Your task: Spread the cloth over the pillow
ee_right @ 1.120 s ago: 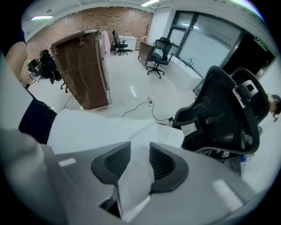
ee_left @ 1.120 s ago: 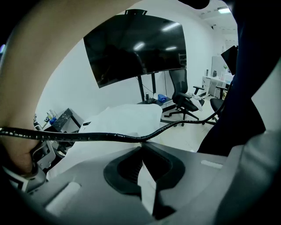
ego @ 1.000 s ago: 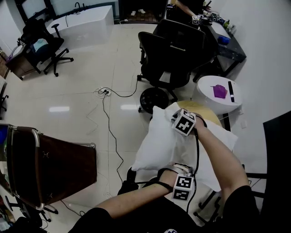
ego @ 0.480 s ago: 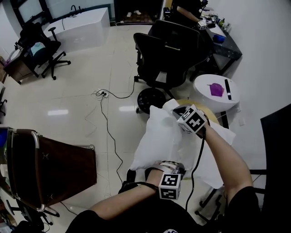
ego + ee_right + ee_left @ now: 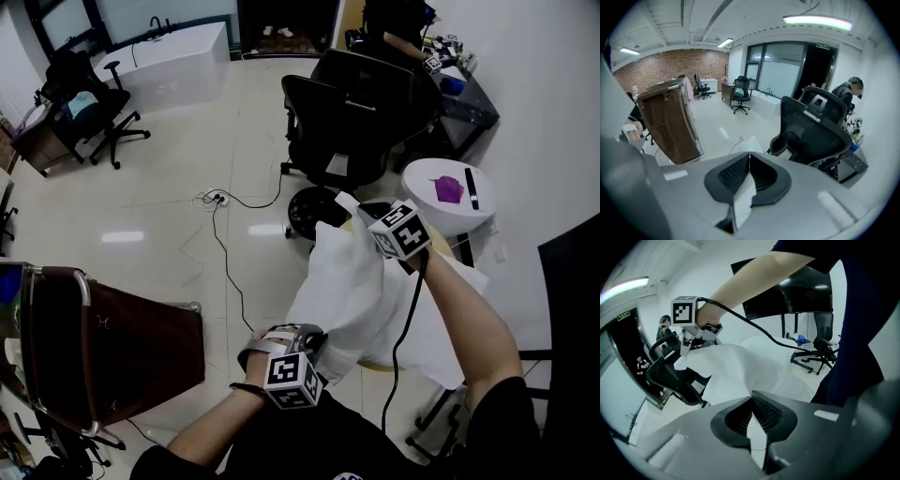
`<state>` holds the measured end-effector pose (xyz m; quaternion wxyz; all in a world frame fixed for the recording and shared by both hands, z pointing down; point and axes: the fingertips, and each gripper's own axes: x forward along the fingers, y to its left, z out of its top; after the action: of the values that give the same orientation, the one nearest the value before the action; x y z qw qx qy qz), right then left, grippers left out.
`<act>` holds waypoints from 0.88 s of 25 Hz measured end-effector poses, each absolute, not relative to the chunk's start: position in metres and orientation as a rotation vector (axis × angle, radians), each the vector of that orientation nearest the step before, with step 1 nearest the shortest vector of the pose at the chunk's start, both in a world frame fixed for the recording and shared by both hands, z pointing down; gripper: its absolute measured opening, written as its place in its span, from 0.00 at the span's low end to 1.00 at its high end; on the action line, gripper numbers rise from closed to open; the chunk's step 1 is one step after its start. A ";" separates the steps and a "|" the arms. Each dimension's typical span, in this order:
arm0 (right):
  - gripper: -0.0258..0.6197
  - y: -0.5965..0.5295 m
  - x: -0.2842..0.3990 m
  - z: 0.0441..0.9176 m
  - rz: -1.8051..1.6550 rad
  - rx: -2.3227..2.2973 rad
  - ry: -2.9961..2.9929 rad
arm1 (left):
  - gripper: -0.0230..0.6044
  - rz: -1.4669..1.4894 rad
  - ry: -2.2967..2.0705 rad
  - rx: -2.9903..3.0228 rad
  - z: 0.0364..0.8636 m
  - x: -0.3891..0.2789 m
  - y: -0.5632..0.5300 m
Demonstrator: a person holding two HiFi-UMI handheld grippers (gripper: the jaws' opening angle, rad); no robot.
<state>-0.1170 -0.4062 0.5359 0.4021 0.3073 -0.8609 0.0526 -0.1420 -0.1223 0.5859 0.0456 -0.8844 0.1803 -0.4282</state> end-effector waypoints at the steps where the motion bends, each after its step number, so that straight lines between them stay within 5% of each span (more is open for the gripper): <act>1: 0.06 -0.409 -0.124 0.535 0.137 0.788 -2.185 | 0.04 -1.326 0.591 -2.697 0.588 -0.155 -0.124; 12: 0.06 -0.438 -0.205 0.582 0.111 0.807 -2.145 | 0.04 -1.537 0.836 -2.671 0.632 -0.271 -0.132; 22: 0.06 -0.443 -0.250 0.675 0.124 0.715 -2.056 | 0.04 -1.637 0.784 -2.798 0.693 -0.287 -0.128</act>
<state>-0.2503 -0.4431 0.6745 0.4622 0.2909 -0.8362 0.0502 -0.2868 -0.1276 0.6933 -0.0966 -0.8350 0.2340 -0.4885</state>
